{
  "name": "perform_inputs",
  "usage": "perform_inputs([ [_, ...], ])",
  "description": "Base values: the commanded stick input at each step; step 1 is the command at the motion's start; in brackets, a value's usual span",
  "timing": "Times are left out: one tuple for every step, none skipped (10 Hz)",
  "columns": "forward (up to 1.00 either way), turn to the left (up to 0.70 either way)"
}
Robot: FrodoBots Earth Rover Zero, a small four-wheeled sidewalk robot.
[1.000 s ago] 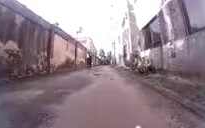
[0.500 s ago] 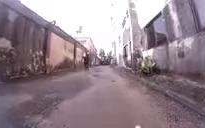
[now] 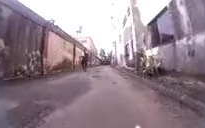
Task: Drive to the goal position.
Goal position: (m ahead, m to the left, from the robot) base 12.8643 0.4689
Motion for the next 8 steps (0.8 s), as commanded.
perform_inputs([
  [0.70,-0.01],
  [0.70,0.01],
  [0.70,0.01],
  [0.70,0.01],
  [0.70,0.01],
  [0.70,-0.05],
  [0.70,-0.12],
  [0.70,-0.22],
])
